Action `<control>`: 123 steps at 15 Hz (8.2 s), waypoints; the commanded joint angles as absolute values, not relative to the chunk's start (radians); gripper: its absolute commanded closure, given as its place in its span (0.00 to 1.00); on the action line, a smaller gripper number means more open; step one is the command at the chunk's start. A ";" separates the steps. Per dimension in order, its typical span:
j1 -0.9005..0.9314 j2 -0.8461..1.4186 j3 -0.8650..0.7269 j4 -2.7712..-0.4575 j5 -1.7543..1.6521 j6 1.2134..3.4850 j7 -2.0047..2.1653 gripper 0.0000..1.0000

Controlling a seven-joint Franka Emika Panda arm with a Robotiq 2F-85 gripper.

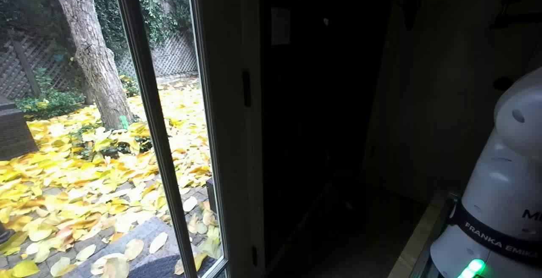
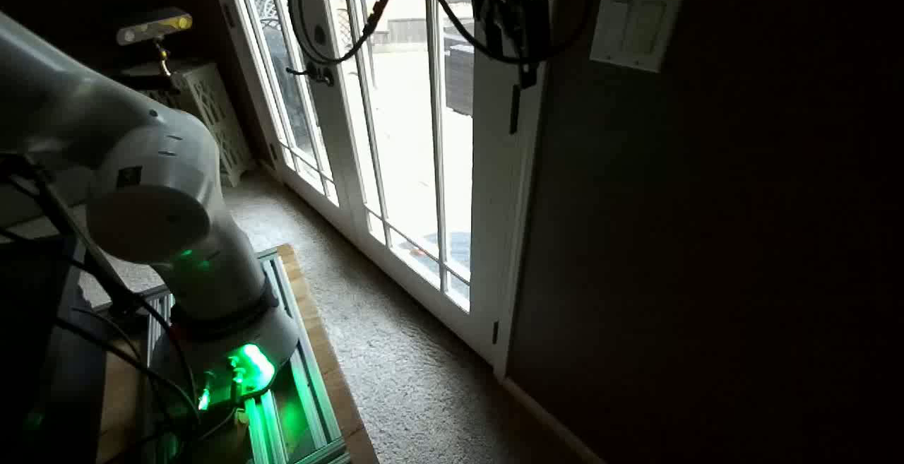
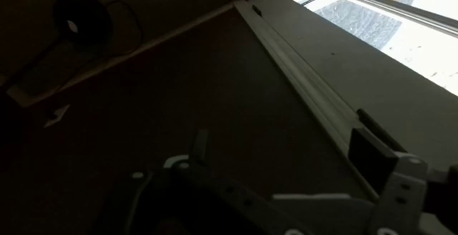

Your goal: Turn on the light

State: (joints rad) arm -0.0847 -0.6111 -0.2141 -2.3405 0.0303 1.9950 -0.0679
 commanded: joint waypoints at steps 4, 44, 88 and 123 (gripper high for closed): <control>-0.103 -0.608 -0.200 -2.338 0.041 1.992 -0.077 0.00; -0.011 -0.219 -0.205 -2.081 0.296 2.565 -0.293 0.98; -0.098 -0.173 -0.117 -2.103 0.050 2.600 0.076 0.98; -0.125 -0.656 -0.152 -2.145 -0.112 1.749 -0.160 0.00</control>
